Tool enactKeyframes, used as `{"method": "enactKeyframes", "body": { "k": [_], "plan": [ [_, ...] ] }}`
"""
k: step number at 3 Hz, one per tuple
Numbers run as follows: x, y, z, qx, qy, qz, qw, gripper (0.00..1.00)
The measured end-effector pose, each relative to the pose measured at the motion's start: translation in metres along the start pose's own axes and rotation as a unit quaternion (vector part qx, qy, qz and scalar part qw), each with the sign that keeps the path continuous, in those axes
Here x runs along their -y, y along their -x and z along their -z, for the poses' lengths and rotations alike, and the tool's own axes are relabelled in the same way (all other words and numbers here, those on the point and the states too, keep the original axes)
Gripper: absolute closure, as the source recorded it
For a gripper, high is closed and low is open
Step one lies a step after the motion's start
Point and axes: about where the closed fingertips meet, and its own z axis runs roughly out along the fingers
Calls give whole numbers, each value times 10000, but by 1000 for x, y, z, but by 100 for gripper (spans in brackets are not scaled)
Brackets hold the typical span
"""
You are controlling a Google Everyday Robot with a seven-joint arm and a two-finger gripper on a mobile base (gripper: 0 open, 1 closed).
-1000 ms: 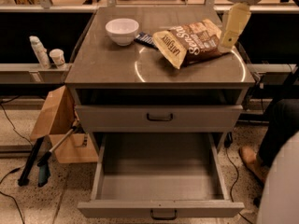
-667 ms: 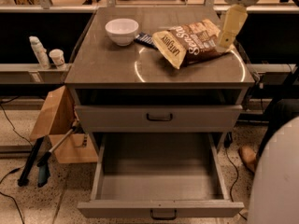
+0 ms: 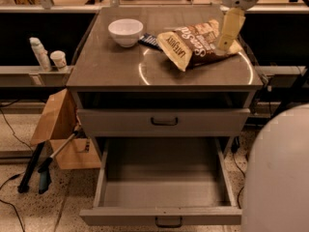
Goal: Place brown chip bag into middle drawer
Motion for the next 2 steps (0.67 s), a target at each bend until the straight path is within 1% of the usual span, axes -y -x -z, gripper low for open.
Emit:
{"method": "enactKeyframes", "body": {
  "k": [1, 2],
  "plan": [
    [2, 6, -21, 38, 181, 95, 9998, 0],
    [-3, 12, -50, 122, 564, 80, 9983, 0]
  ]
}}
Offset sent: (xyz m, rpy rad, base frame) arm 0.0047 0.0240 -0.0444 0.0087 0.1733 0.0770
